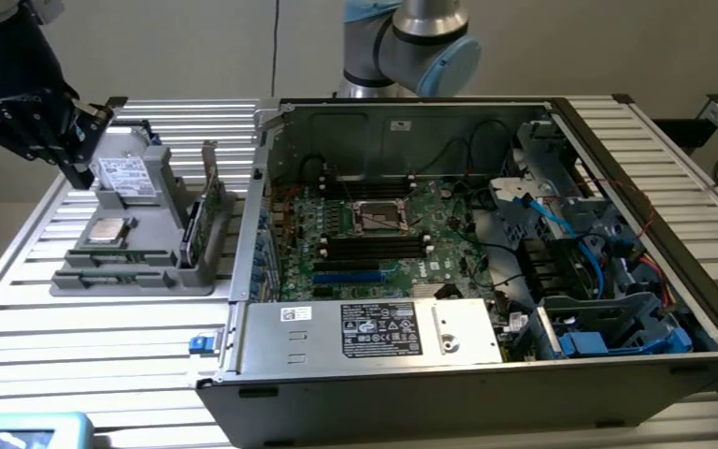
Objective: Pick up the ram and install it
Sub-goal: 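Pick up the ram and move it above insertion slot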
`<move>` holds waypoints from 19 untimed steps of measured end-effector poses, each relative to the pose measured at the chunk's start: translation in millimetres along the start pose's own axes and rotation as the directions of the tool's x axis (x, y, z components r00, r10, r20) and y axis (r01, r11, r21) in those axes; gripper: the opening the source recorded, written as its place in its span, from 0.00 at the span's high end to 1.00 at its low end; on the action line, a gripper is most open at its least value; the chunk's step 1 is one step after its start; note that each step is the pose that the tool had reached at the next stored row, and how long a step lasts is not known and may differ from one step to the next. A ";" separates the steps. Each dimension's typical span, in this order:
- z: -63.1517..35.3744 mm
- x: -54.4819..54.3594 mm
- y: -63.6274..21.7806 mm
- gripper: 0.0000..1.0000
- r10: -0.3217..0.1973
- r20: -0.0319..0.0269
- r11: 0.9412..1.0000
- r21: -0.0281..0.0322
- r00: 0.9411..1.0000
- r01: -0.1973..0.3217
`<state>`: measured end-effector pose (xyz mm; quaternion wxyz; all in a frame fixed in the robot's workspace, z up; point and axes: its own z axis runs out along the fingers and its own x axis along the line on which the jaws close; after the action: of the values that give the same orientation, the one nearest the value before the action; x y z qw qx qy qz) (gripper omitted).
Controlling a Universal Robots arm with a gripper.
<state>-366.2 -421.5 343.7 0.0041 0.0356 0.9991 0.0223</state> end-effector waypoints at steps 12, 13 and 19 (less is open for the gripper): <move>3.0 1.3 0.0 0.89 -0.001 0.000 1.000 0.001 1.000 0.001; 3.2 1.5 -0.1 0.89 -0.013 0.000 1.000 0.001 1.000 0.013; 4.0 1.6 -0.1 0.89 -0.121 -0.005 0.993 0.000 0.993 0.121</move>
<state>-367.7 -421.3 339.7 0.0029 -0.0249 0.9994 0.0219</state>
